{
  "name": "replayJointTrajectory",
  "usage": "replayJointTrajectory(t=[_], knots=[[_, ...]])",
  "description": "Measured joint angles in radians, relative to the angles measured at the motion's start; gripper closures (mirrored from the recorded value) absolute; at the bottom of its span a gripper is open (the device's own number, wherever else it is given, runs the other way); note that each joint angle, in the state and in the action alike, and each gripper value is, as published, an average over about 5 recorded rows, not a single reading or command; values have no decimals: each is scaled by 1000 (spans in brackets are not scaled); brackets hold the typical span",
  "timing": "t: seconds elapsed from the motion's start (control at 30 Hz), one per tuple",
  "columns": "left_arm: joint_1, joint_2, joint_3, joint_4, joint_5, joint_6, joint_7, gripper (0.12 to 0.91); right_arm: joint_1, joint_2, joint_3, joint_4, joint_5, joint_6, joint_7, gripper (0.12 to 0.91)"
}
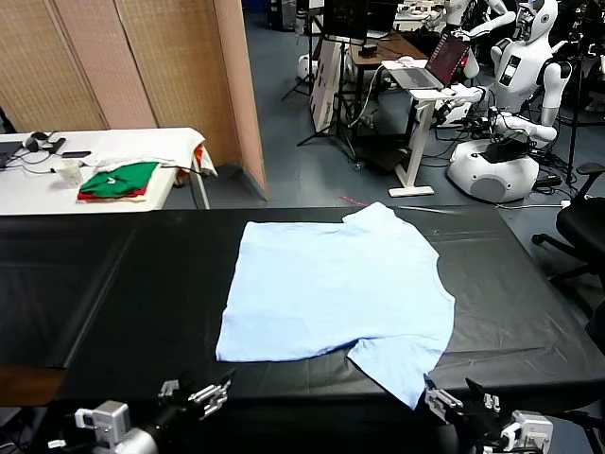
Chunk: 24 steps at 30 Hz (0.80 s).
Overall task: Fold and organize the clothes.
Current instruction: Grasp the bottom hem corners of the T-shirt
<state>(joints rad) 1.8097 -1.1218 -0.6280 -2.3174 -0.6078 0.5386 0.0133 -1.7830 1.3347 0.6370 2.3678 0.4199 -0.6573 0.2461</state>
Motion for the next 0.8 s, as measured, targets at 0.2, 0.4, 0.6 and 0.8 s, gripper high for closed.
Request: replayJointTrajectory(t=[0.2,0.4,0.6,0.8], knots=[[-47,-8,17,32,1,-1,-22,123,22,18,-49,-27,-36,2,0,118],[-86,-22,28,69,6,-8,-23,125,39,35,-91,-57,-55,7,-1,123],[-112,-35,38,106,27,-15,-23,294,41,49,-114,-89,-63,16,0,205],[-120,-50,51,133,62,-20,-21,565,35,52,-117,-96,-64,24,1,331]])
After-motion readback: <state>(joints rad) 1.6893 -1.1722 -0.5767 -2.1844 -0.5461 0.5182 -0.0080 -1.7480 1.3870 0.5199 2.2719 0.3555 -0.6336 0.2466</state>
